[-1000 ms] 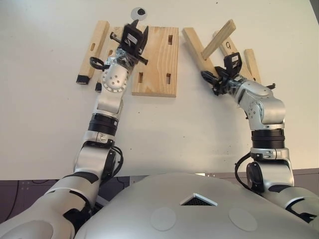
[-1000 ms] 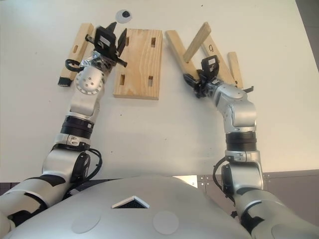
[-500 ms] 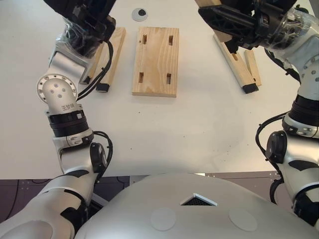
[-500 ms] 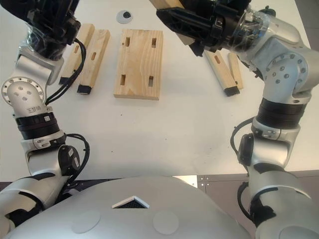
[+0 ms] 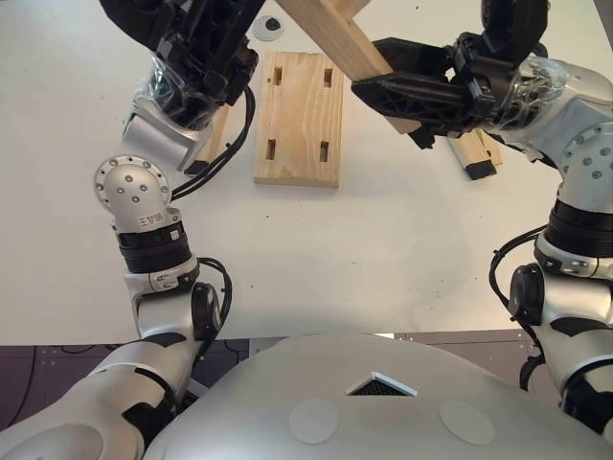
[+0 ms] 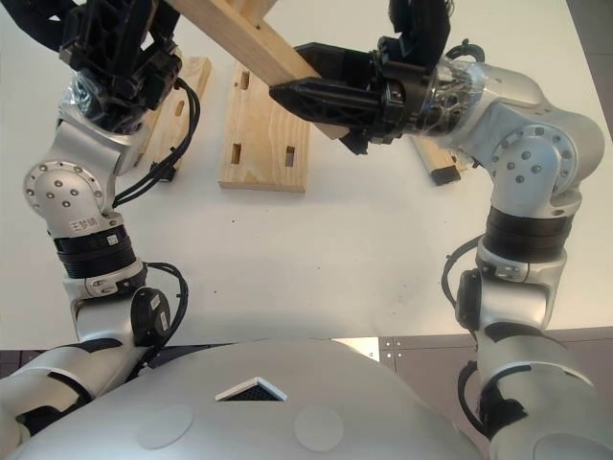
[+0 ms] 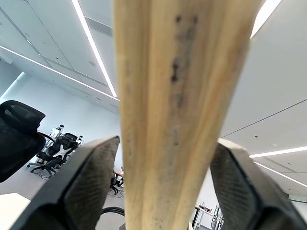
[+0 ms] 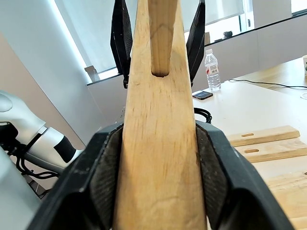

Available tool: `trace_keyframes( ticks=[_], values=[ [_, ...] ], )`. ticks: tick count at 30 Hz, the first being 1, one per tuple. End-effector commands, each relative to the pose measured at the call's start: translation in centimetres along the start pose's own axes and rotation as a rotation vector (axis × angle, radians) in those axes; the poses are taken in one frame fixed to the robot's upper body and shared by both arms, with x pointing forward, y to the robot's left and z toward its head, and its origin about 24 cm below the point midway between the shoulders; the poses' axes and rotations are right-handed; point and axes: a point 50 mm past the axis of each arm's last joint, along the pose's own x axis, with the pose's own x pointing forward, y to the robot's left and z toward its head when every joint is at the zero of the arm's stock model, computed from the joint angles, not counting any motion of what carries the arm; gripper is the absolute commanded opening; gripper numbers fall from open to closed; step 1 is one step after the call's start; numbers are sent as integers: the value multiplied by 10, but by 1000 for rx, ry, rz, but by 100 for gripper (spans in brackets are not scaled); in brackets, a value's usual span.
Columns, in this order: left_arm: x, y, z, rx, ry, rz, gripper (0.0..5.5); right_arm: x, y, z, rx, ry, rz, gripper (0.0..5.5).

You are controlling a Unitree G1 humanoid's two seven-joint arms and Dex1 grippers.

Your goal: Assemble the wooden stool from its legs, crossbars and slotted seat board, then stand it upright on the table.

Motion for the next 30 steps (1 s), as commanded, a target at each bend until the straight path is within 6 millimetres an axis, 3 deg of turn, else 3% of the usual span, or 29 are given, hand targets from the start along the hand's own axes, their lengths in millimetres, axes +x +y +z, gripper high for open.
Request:
trace_keyframes(
  ticks=[1, 3, 9, 12, 15, 17, 24, 30],
  values=[
    [-4, 0, 3, -32, -20, -13, 249, -1, 3, 1, 1, 4, 13, 204],
    [-5, -1, 3, -36, -14, -16, 220, 0, 3, 2, 1, -3, 15, 204],
    [-7, -4, 23, 27, -70, -34, 217, -2, 0, -4, -15, 29, -32, 204],
    [-15, -4, 48, 142, -51, -9, 208, 1, -1, -15, -21, 97, -41, 280],
    [-29, -3, 89, 231, -35, 26, 203, -2, -4, -32, -41, 181, -69, 344],
    [-39, 5, 101, 263, 25, 80, 203, -3, -5, -42, -57, 231, -74, 373],
    [-74, 50, 83, 315, 155, 281, 203, 1, -2, -57, -99, 330, -25, 485],
    [-102, 66, 73, 305, 182, 401, 203, -4, -6, -62, -103, 375, -35, 491]
  ],
)
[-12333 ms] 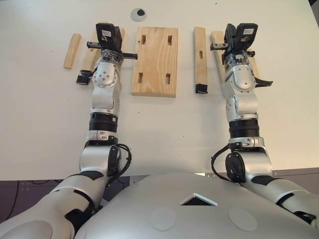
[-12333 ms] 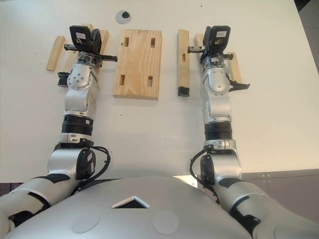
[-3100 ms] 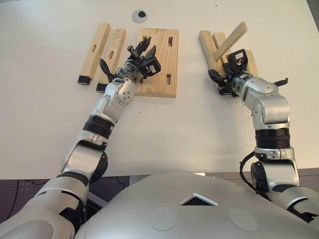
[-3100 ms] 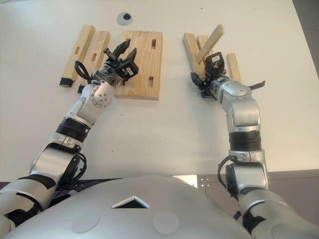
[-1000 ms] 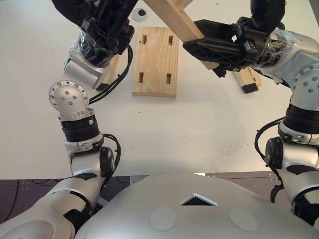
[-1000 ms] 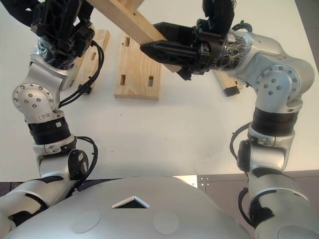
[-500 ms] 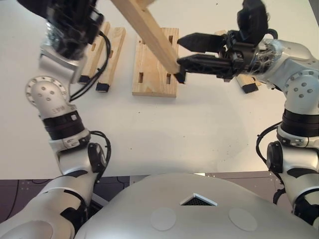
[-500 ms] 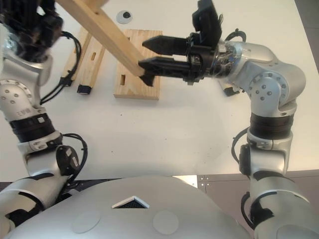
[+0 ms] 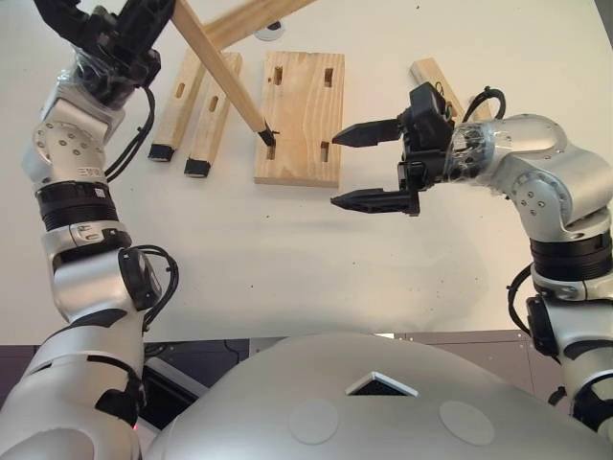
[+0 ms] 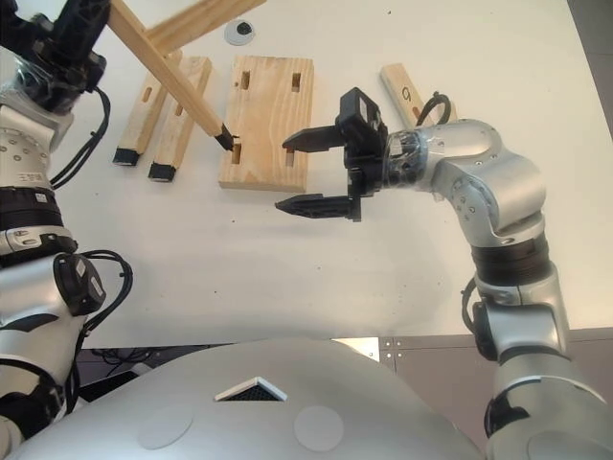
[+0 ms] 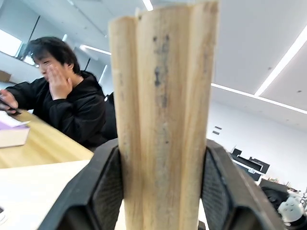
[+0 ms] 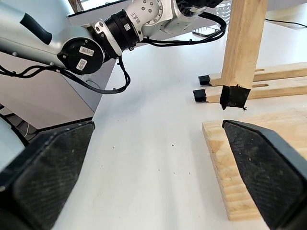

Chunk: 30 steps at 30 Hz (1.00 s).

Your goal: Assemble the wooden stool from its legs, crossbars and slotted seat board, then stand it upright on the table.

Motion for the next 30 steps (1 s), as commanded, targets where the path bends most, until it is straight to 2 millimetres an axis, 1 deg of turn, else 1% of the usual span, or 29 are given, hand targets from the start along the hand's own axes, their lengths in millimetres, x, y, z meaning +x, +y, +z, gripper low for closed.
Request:
trace_keyframes(
  ticks=[1, 6, 11, 19, 22, 25, 28, 30],
  values=[
    [-8, 7, 2, 13, -5, 41, 203, -3, -3, -2, -16, 27, -29, 491],
    [-16, 15, -10, -5, -6, 96, 203, -7, -10, -7, -1, 49, -75, 491],
    [-24, 19, -14, -16, -80, 132, 203, -16, -16, -8, 5, 86, -100, 491],
    [-41, 25, -68, -117, -73, 242, 202, -21, -19, -3, 10, 94, -96, 491],
    [-44, 23, -78, -137, -62, 238, 202, -21, -20, -3, 10, 94, -101, 491],
    [-40, 16, -87, -149, -57, 200, 202, -19, -20, -5, 10, 89, -110, 491],
    [-32, 4, -106, -180, -46, 167, 201, -17, -20, -7, 16, 75, -121, 491],
    [-26, -3, -115, -199, -34, 153, 201, -16, -19, -9, 21, 68, -129, 491]
  ],
)
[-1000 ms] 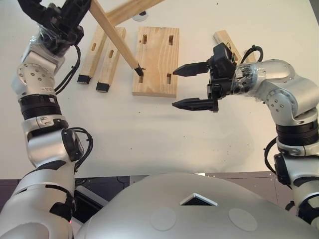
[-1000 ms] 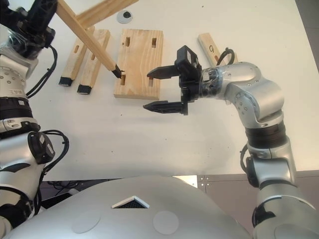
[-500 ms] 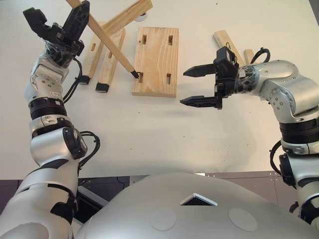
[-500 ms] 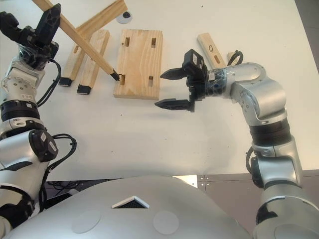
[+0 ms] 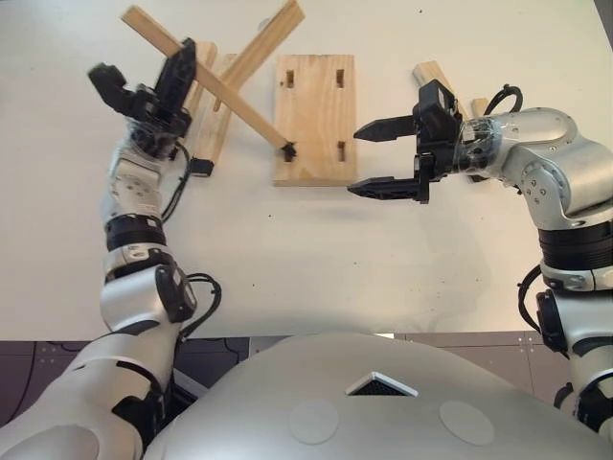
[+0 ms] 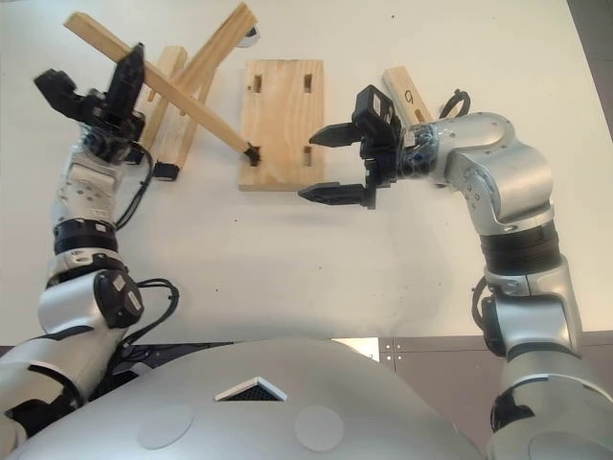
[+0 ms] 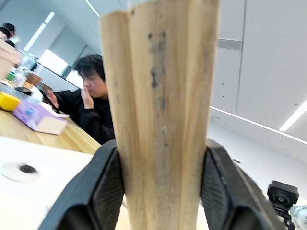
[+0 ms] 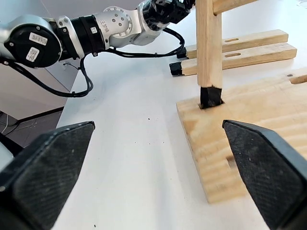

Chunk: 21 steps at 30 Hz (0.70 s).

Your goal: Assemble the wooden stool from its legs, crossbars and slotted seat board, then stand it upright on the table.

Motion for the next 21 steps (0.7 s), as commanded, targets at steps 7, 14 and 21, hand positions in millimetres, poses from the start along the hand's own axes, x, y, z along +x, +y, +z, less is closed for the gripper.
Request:
trace_keyframes(
  ticks=[7, 14, 21],
  values=[
    [-1, -18, -30, -28, 145, 22, 201, 2, 1, -1, -5, -33, -41, 491],
    [25, -38, 5, 263, 433, -122, 201, 2, -14, 7, -7, -123, -177, 491],
    [43, -55, 9, 413, 744, -235, 201, 2, -38, 1, 51, -188, -389, 491]
  ],
)
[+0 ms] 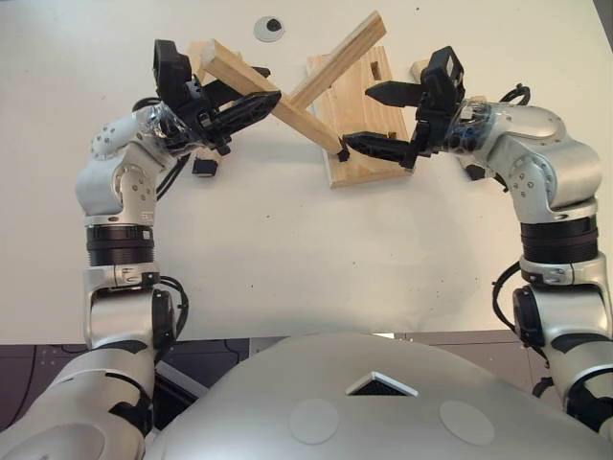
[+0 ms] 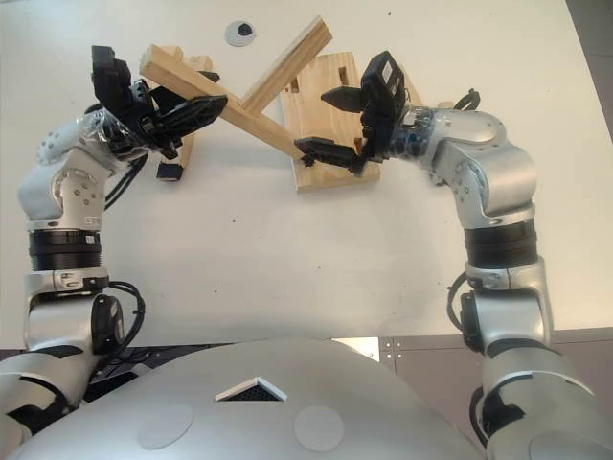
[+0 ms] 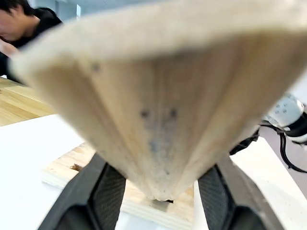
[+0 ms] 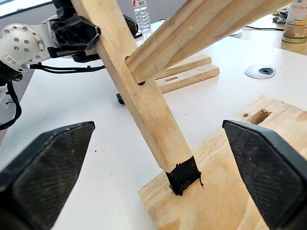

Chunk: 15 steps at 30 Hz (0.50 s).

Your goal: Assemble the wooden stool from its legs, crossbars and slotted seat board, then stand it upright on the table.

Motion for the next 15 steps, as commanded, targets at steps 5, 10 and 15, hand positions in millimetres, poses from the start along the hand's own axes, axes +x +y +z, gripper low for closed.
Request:
trace_keyframes(
  ticks=[5, 10, 15],
  values=[
    [10, 0, 8, 77, 246, -43, 201, 6, -15, -11, -21, -9, -169, 491],
    [14, 1, 13, 95, 320, -55, 201, 4, -43, -23, -107, 62, -437, 491],
    [20, 0, 21, 131, 407, -78, 201, -4, -68, -28, -110, 85, -681, 491]
  ],
)
